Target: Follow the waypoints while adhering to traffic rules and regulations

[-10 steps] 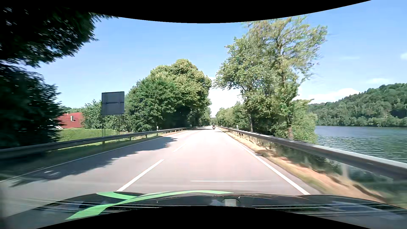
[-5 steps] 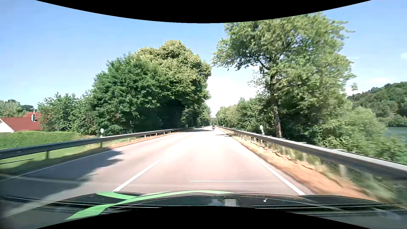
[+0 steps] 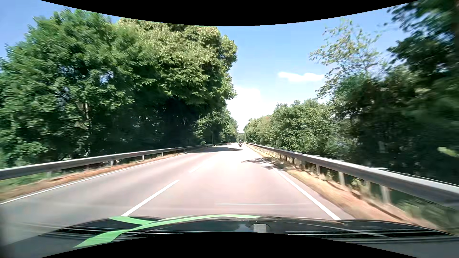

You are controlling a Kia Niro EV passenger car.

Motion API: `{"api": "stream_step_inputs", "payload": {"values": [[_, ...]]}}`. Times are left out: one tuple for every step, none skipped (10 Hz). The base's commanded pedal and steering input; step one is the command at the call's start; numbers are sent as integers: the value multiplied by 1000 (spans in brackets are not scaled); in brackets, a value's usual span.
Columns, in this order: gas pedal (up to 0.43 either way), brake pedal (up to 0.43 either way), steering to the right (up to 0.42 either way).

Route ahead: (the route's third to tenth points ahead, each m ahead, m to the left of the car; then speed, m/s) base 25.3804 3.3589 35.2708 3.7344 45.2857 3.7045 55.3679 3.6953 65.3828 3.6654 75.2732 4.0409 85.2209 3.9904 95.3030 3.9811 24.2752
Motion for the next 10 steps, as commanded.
{"api": "stream_step_inputs", "payload": {"values": [[220, 0, -3], [220, 0, -3], [228, 0, -3], [240, 0, -4], [248, 0, -4], [260, 0, -4], [268, 0, -4], [280, 0, -4], [287, 0, -4], [299, 0, -4]]}}
